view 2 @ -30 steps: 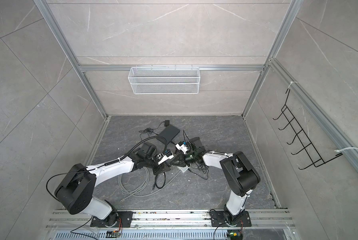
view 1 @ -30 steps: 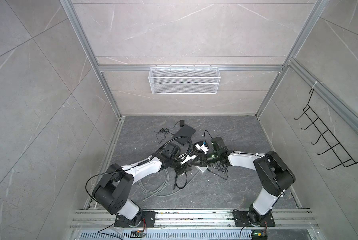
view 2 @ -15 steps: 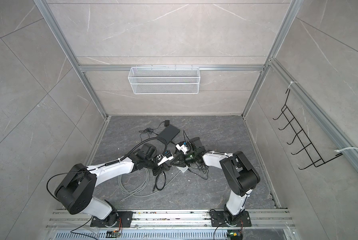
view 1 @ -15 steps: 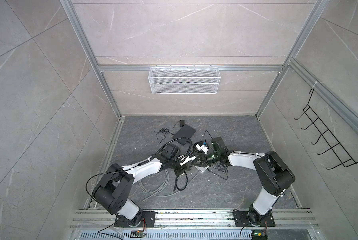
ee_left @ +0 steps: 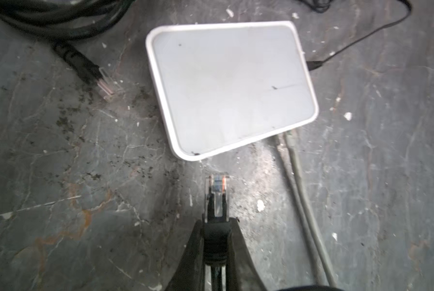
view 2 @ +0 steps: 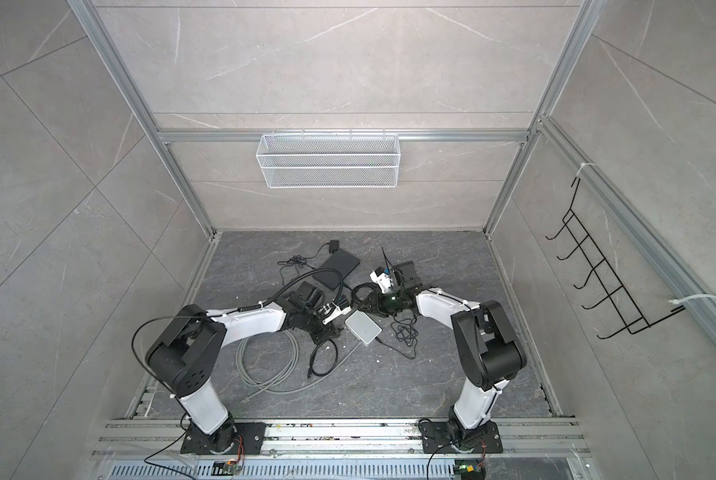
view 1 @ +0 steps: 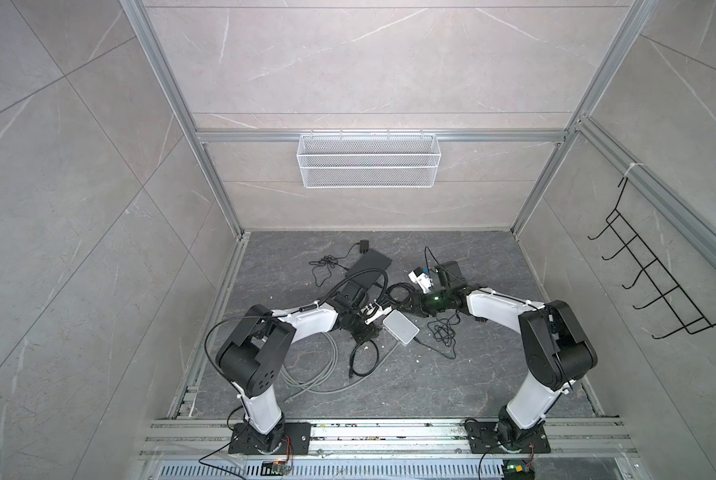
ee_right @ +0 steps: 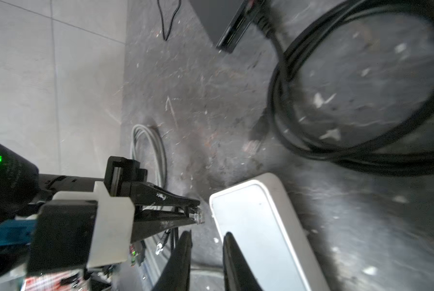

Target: Insert the plug into the switch port

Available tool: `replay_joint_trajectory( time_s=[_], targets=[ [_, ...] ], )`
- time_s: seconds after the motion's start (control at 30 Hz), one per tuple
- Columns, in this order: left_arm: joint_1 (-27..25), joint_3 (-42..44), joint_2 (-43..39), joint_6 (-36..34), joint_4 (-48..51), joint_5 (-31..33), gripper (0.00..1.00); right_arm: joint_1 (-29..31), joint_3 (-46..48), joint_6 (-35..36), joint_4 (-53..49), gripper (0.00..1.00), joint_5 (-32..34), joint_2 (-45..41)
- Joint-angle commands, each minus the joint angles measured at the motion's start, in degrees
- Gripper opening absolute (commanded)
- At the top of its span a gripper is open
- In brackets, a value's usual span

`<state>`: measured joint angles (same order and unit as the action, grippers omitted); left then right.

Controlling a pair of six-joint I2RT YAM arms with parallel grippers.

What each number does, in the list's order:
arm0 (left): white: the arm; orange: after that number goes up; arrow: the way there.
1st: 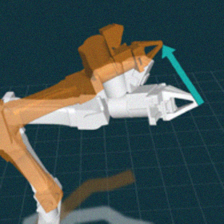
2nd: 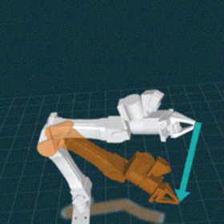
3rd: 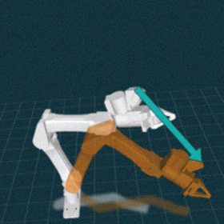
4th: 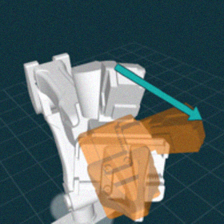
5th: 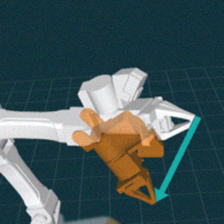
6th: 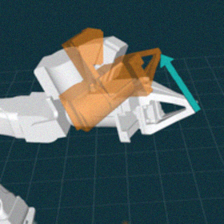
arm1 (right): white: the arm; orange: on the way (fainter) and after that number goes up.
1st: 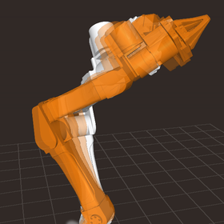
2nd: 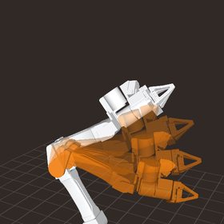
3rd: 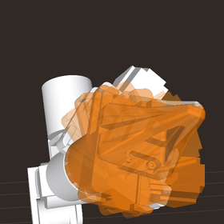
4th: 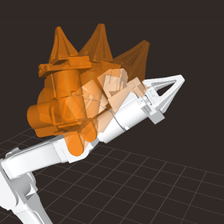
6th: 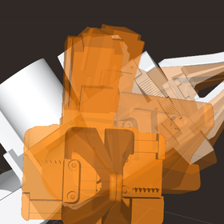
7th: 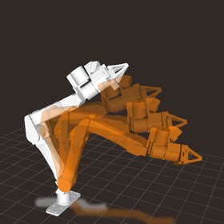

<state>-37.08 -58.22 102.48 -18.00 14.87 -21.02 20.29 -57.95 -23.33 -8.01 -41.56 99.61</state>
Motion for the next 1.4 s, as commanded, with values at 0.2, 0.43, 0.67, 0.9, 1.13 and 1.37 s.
replay_joint_trajectory(
  time_s=[0.2,0.43,0.67,0.9,1.13,1.37],
  targets=[
    [-1.32,-5.24,3.17,3.85,6.89,2.54,0.11,0.43,-1.28,8.92,-5.16,0.38,13.72,1.56],
    [-3.6,-5.68,4.0,4.52,8.65,2.97,0.11,3.34,-2.83,13.25,-8.43,0.38,16.68,3.41],
    [-3.59,-5.94,5.44,8.4,6.74,6.78,0.11,6.85,-4.87,15.83,-11.82,0.39,22.05,6.14],
    [-3.61,-5.47,5.0,10.11,4.97,8.68,0.11,6.97,-7.28,15.48,-15.82,0.37,23.66,9.32],
    [-3.64,-7.83,7.55,12.19,8.67,9.6,0.11,6.99,-7.31,12.02,-17.35,0.31,23.2,11.26],
    [-3.83,-7.49,7.56,14.61,9.12,12.97,0.11,7.04,-6.58,11.28,-18.28,0.29,22.93,11.13]
  ],
)
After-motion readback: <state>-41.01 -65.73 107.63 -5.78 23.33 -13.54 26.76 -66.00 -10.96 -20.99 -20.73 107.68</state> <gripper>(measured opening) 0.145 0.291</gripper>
